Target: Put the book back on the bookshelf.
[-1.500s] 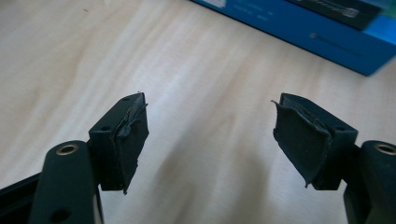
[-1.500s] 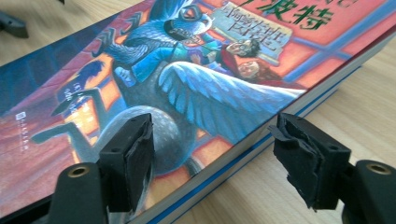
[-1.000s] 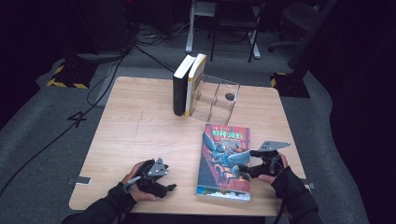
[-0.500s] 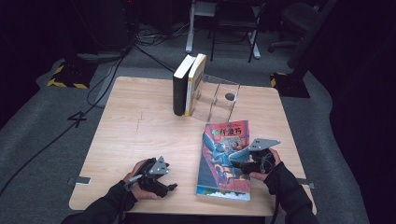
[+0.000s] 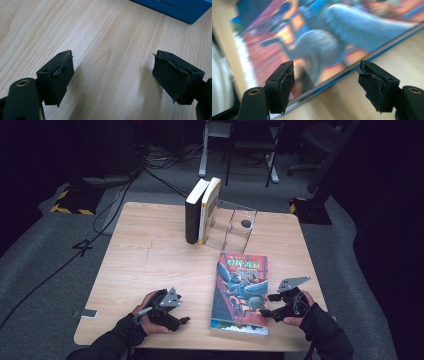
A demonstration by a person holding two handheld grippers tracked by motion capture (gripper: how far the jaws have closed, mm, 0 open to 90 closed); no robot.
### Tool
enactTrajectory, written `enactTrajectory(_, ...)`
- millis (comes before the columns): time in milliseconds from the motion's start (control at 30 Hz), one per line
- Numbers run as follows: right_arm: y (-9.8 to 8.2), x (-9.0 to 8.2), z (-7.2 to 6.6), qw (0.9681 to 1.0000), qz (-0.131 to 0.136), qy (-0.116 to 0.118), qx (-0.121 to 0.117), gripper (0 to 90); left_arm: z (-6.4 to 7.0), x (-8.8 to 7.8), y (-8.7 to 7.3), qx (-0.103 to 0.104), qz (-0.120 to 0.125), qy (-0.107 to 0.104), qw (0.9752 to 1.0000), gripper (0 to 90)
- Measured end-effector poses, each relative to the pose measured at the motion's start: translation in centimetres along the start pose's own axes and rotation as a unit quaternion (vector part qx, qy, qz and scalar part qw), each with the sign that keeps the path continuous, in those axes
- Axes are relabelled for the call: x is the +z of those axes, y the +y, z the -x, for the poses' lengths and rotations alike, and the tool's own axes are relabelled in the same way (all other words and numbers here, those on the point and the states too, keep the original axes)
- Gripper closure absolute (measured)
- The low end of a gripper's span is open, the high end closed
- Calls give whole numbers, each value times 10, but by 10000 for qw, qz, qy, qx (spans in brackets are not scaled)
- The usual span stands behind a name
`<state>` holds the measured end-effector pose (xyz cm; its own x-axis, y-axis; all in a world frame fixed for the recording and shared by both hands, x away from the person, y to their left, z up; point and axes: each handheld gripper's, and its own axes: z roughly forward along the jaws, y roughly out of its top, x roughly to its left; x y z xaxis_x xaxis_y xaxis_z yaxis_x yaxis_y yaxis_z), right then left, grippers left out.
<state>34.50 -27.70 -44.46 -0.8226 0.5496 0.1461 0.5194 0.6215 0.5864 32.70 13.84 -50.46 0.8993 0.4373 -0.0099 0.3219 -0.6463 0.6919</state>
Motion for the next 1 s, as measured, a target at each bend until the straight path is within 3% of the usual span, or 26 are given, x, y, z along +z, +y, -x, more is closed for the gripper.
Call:
enactTrajectory(133, 1, 1, -4, 9999, -145, 70, 53, 278, 0, 0, 0, 3, 0, 4, 10000, 173)
enactTrajectory(200, 2, 0, -1, 9996, -120, 90, 219, 312, 0, 0, 0, 1, 0, -1, 10000, 173)
enactTrajectory(267, 2, 2, 2, 9989, -195, 45, 414, 246, 0, 0, 0, 7, 4, -1, 10000, 173)
enactTrajectory(333, 2, 4, 6, 9984, -213, 106, 518, 240, 0, 0, 0, -20, 3, 7, 10000, 173)
enactTrajectory(500, 9, 7, 3, 9990, -318, 49, 312, 237, 1, 1, 1, 15, -4, -14, 10000, 173)
enactTrajectory(833, 16, 5, -8, 9986, -261, -439, -127, 268, 2, 1, 1, 47, 12, 36, 10000, 173)
enactTrajectory(933, 20, 6, -8, 9983, -194, -524, -142, 275, 2, 1, 1, 57, 16, 43, 10000, 173)
enactTrajectory(1000, 21, 7, -4, 9987, -194, -459, -141, 274, 1, 1, 1, 34, -3, 13, 10000, 173)
